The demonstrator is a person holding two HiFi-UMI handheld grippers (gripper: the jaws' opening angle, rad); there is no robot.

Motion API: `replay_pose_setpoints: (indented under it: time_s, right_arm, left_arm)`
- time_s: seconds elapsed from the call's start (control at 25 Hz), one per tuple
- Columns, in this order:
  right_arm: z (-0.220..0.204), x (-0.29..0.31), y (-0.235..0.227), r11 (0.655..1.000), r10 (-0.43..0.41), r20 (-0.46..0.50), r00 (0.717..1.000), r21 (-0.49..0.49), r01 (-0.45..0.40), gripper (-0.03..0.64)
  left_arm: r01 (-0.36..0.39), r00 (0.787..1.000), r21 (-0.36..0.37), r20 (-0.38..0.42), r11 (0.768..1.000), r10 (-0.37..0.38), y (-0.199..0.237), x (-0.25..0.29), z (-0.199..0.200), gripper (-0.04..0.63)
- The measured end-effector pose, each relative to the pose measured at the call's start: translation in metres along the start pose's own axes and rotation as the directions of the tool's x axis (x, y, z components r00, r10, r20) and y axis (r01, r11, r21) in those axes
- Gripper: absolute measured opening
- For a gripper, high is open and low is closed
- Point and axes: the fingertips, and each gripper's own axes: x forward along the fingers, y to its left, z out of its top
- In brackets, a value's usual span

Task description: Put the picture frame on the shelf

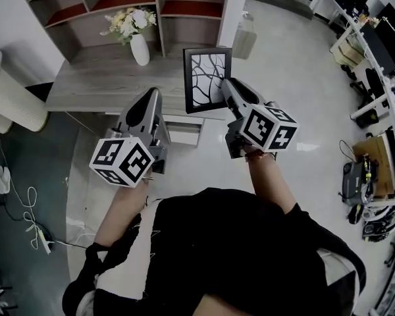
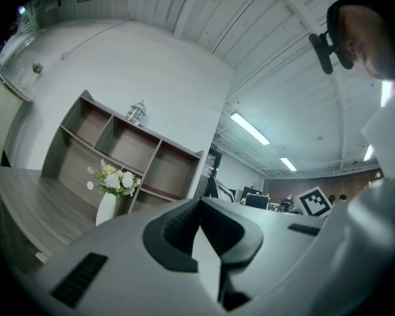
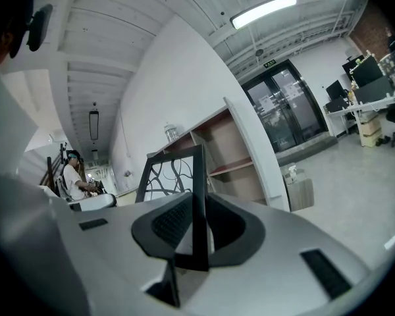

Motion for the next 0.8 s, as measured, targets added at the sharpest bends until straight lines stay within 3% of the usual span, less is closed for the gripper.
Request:
replay_pose_setpoints:
  time_s: [0.4,0.8]
  right_arm:
    - [-0.021,0.047,-0.027,1.000,-0.001,-0.076,0.997,0.025,0.003,0.077]
    - [-0.008,0.113,-0.049,0.998,-0.063,-0.069,0.996,0.021,0.065,0.077]
  left_arm:
    - [-0.048,0.998,-0.016,-0.048,0.999,0.047,0.034,0.023,-0.019,0.011]
    - [0.018,0.999,-0.024,-0.044,1.000,-0.019,0.083,0.082,-0.007,0.011]
